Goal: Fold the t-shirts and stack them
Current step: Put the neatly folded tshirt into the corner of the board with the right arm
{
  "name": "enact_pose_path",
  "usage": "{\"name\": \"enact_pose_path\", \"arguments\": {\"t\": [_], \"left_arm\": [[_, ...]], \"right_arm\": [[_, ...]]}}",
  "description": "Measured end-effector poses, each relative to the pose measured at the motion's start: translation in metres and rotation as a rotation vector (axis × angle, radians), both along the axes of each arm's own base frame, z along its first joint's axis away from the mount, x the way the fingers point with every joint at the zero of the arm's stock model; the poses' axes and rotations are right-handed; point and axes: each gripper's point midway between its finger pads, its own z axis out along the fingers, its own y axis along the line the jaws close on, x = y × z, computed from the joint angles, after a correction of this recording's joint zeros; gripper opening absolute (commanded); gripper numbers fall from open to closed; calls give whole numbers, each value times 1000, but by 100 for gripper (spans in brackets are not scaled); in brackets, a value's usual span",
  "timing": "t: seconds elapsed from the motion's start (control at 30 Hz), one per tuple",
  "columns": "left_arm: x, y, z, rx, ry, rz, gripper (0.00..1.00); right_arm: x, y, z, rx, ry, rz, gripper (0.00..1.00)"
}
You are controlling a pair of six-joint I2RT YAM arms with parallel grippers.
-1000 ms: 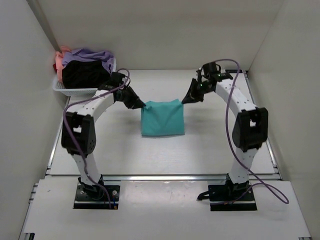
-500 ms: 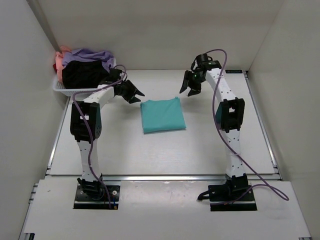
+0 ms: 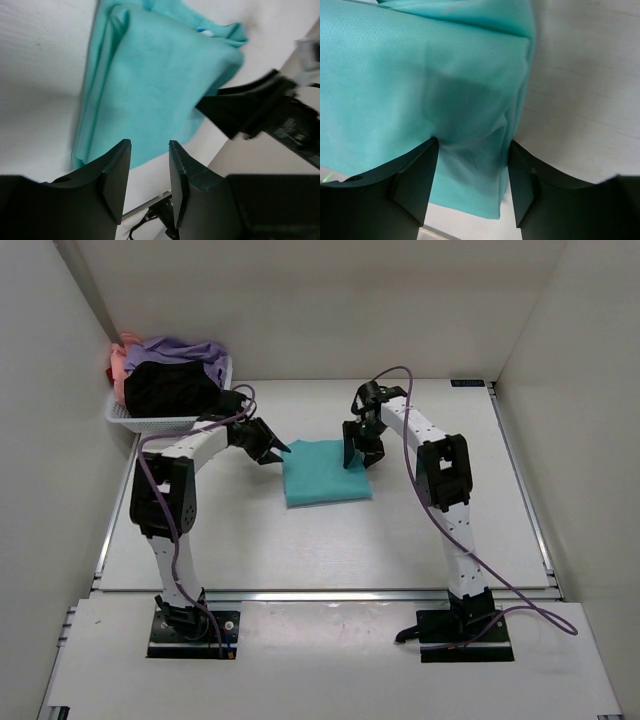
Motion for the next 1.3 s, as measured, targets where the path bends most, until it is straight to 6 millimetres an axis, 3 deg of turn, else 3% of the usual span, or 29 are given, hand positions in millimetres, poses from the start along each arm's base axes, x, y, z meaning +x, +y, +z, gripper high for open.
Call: {"name": "enact_pose_path", "arguments": {"t": [0.2,0.27,0.3,0.43,0.53,0.63,0.7,0.9,1.03,1.13,1.3], "left_arm": [[4,22,53,-4,-131,38,47],[-1,25,57,-3,-141,40,47],[-4,26,57,1,-140,40,47],[-15,28,43,15,-102,32,47],[-23,27,36,27,-75,20,47],[-26,28,35,50,-77,6,47],[-30,26,34,64,-82,-8,46],[-55,16,26,90,-64,-68,45],[-74,6,15,101,-32,-111,45],[-88,-1,9,104,-12,-142,46],[-101,-11,11,91,-8,-177,45]], "right_arm": [[-5,10,-5,-113,-41,28,41],[-5,8,-7,-150,-49,22,21],[-6,8,-8,-156,-47,18,1],[-8,7,-10,-168,-43,-4,0],[-9,-6,-9,-200,-52,-23,0],[-7,-42,-8,-255,-51,-67,0],[4,-82,-8,-311,-57,-123,0],[66,-219,-2,-422,-141,-335,0],[102,-297,0,-432,-222,-452,0],[127,-332,2,-430,-302,-495,0],[154,-352,14,-443,-419,-492,0]]}}
